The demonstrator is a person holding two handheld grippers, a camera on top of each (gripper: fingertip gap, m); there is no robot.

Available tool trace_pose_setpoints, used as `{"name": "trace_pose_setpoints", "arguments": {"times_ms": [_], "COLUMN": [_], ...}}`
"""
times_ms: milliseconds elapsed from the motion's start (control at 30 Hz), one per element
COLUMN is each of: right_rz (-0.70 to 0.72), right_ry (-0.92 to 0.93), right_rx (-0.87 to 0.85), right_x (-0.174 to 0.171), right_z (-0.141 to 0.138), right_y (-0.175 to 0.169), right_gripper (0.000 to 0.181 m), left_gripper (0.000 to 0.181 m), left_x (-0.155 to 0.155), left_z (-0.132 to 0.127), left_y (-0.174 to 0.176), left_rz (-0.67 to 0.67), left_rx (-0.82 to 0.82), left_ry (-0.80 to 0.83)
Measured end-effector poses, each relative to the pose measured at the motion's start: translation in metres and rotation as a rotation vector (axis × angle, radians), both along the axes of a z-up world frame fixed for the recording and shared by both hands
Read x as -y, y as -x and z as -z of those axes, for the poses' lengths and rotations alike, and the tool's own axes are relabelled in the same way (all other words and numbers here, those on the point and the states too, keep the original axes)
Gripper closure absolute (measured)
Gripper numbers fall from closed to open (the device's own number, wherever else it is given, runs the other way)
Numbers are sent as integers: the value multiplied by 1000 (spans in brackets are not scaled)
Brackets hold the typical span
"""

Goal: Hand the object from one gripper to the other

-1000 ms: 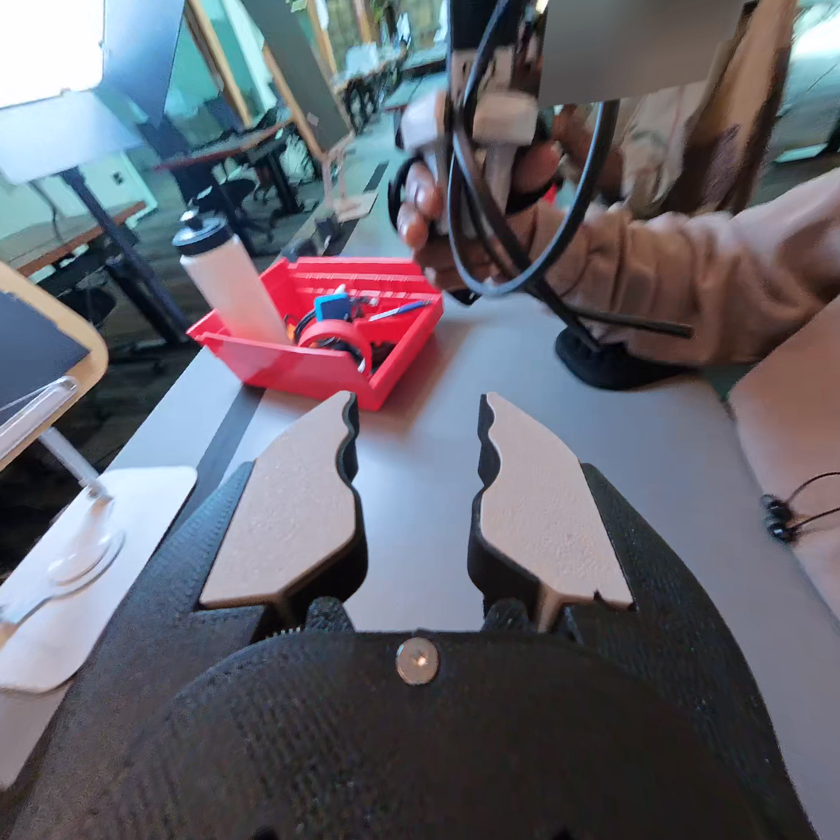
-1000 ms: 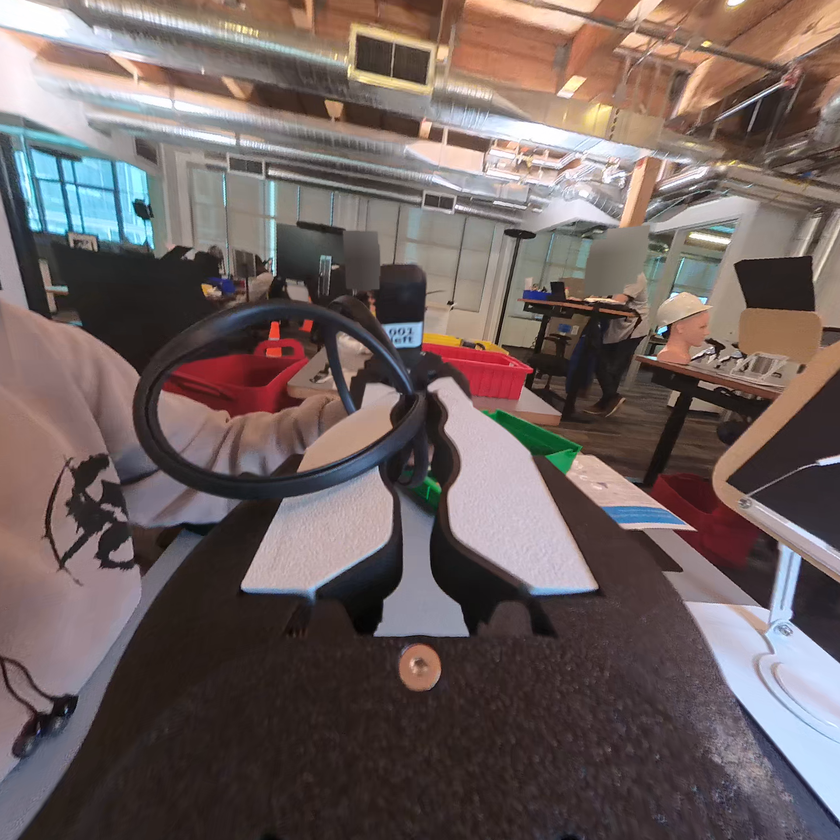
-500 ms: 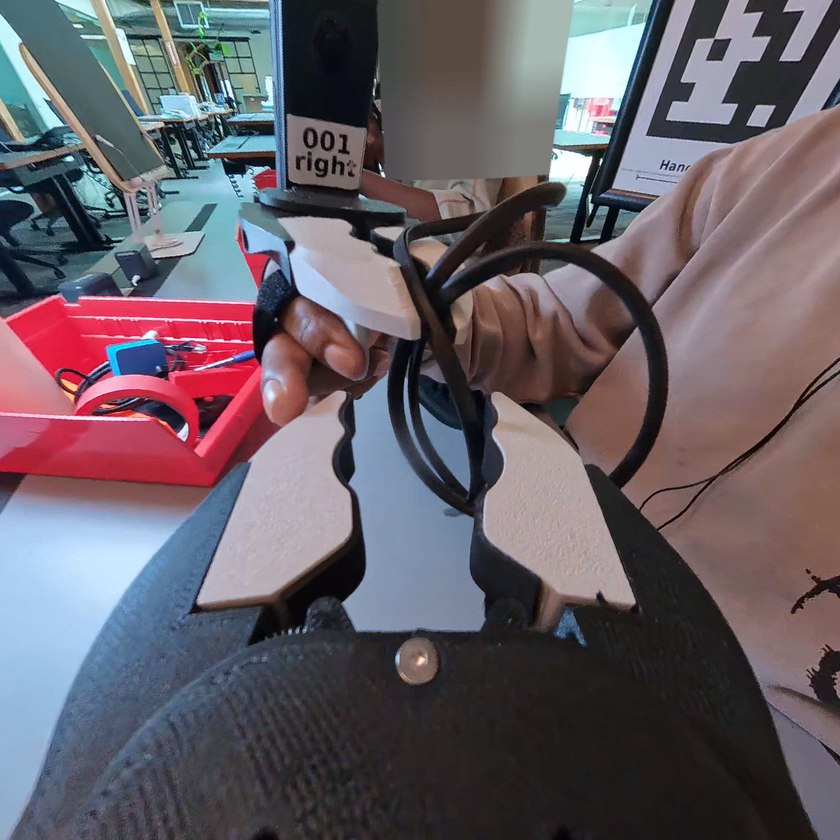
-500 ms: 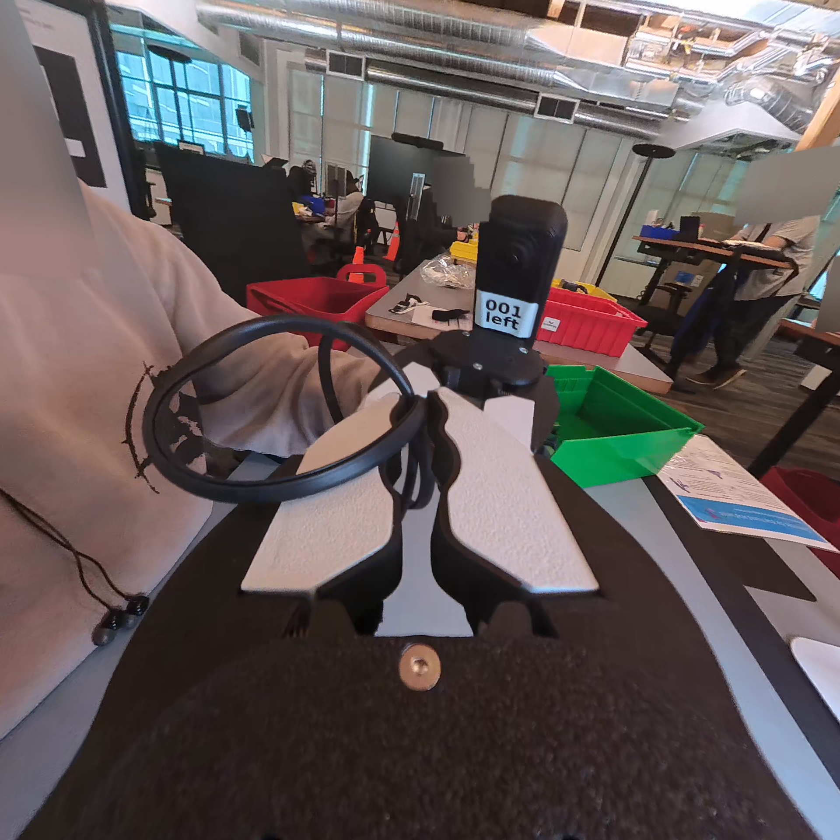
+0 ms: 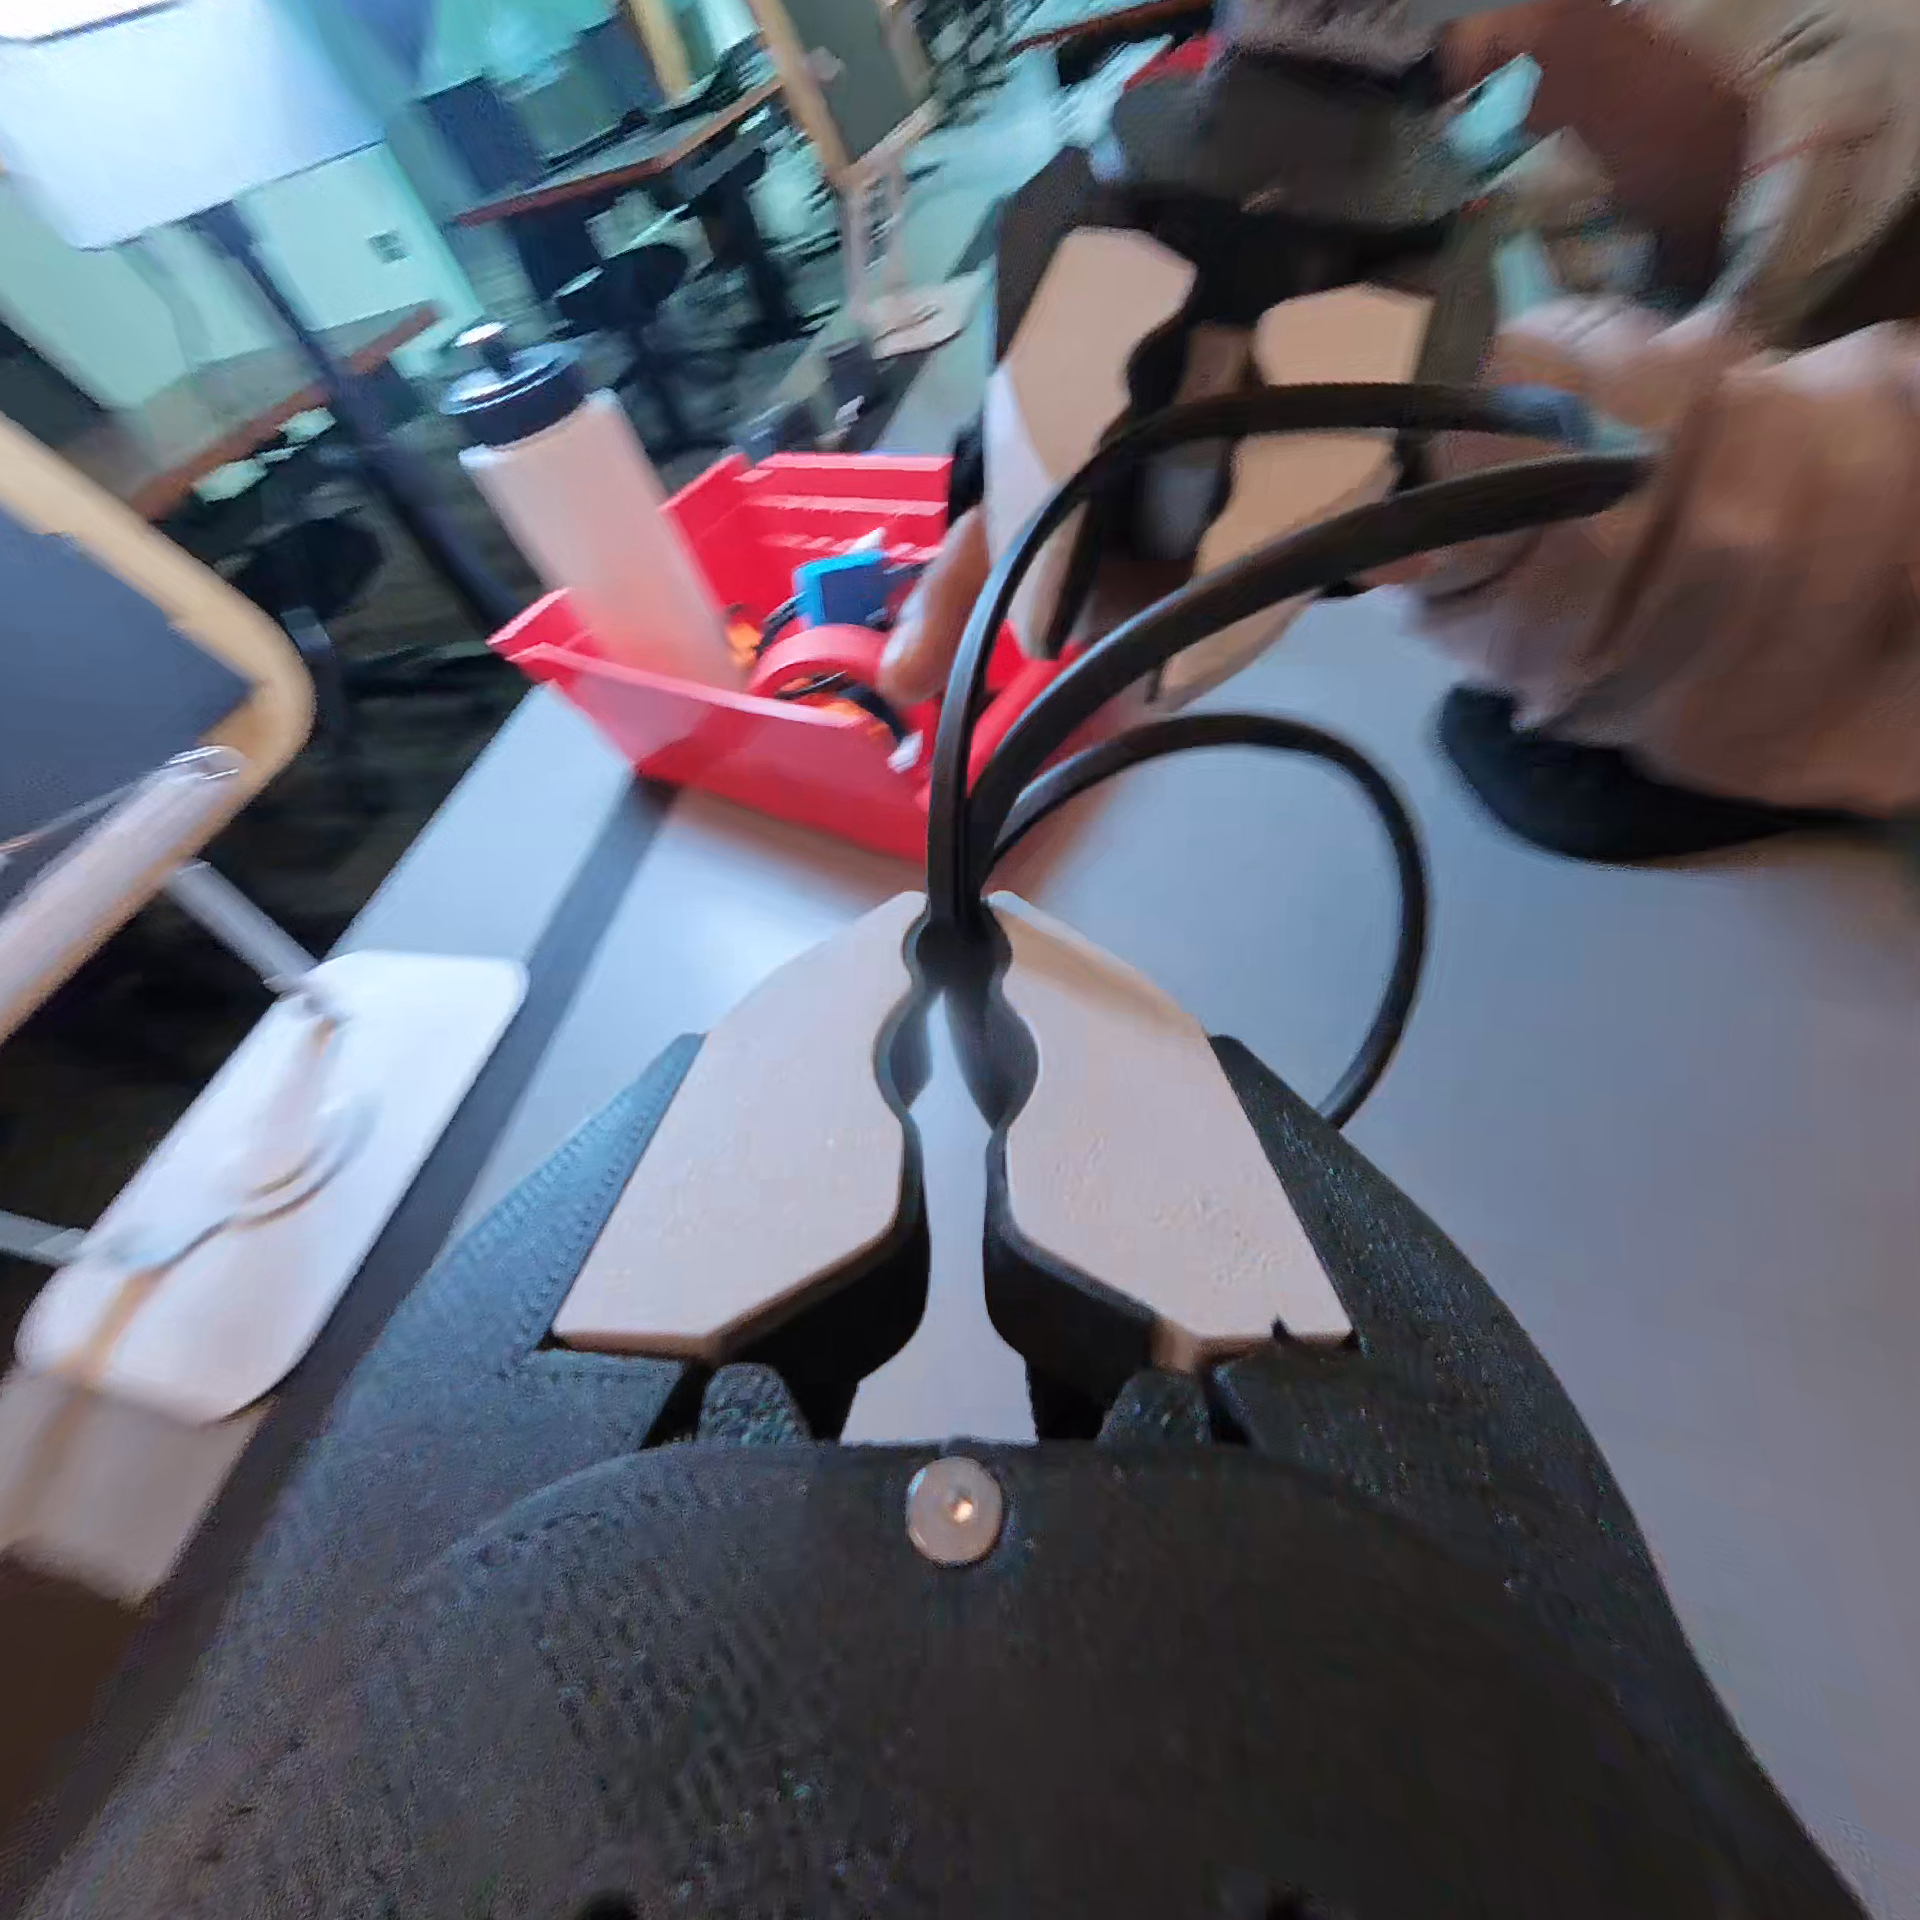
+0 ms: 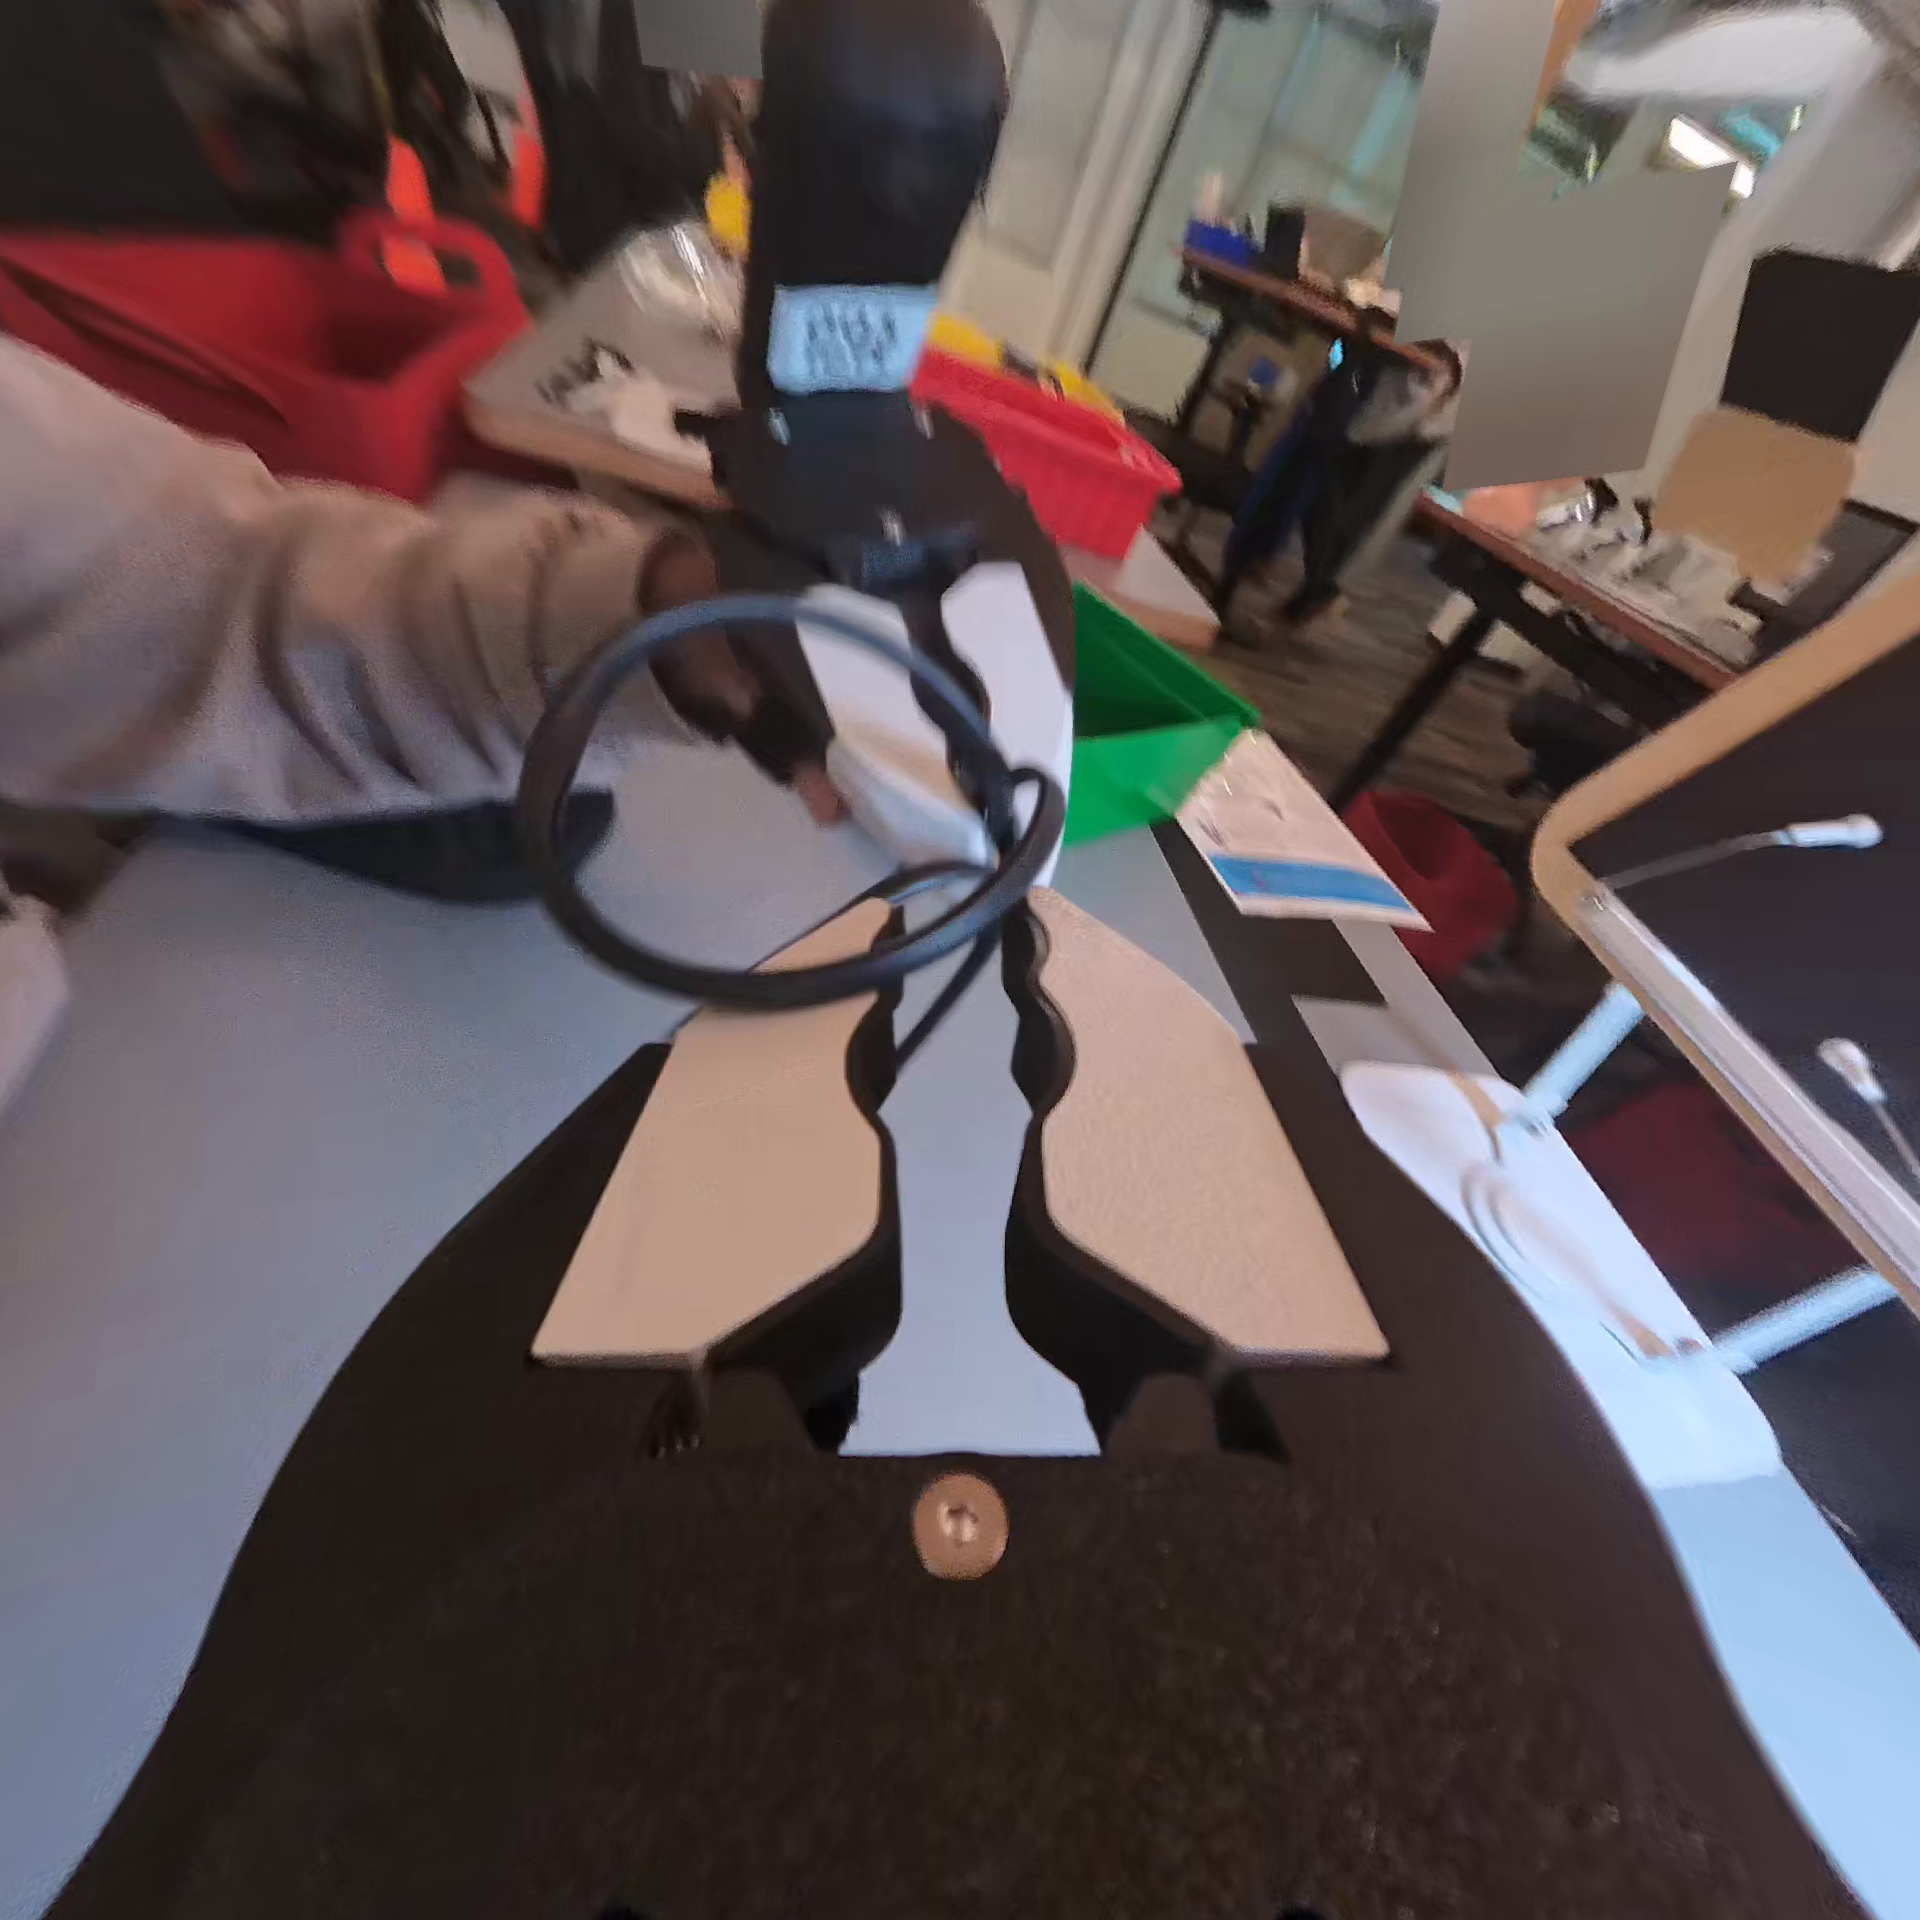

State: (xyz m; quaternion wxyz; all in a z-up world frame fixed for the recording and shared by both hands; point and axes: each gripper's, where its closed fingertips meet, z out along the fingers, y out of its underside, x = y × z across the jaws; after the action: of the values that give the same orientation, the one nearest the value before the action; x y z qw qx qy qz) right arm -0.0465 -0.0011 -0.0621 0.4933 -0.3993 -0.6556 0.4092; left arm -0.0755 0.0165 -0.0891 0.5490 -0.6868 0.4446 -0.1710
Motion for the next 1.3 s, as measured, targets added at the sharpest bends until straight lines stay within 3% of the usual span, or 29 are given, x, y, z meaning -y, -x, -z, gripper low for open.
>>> {"name": "trace_pose_setpoints", "arguments": {"times_ms": [167, 333, 433, 600, 700, 833, 967, 1167, 1300], "right_rz": [62, 90, 122, 244, 348, 290, 378, 479, 483], "right_ry": [0, 156, 98, -193, -262, -191, -321, -570, -497], "right_rx": [266, 61, 59, 337, 370, 264, 158, -222, -393], "right_x": [-27, -38, -27, -18, -37, -33, -49, -54, -47], "right_z": [37, -9, -14, 45, 63, 46, 19, -46, -68], "right_y": [-29, -42, -27, 13, 23, 22, 9, -11, -17], "right_gripper": [141, 138, 131, 125, 149, 176, 176, 176, 176], "left_gripper": [176, 176, 176, 176, 176, 176, 154, 139, 137], "left_x": [-24, -32, -34, -27, -20, -13, -1, 10, 6], "left_z": [-3, 3, 18, 35, 33, 24, 1, -22, -19], "left_y": [45, 50, 39, 15, 7, 3, 1, 17, 26], "left_rz": [-241, -309, -293, -228, -184, -111, -10, 146, 225], "left_rx": [-244, -445, -549, -628, -628, -417, -95, 329, 521], "left_ry": [-211, -354, -377, -376, -378, -285, -147, 153, 291]}}
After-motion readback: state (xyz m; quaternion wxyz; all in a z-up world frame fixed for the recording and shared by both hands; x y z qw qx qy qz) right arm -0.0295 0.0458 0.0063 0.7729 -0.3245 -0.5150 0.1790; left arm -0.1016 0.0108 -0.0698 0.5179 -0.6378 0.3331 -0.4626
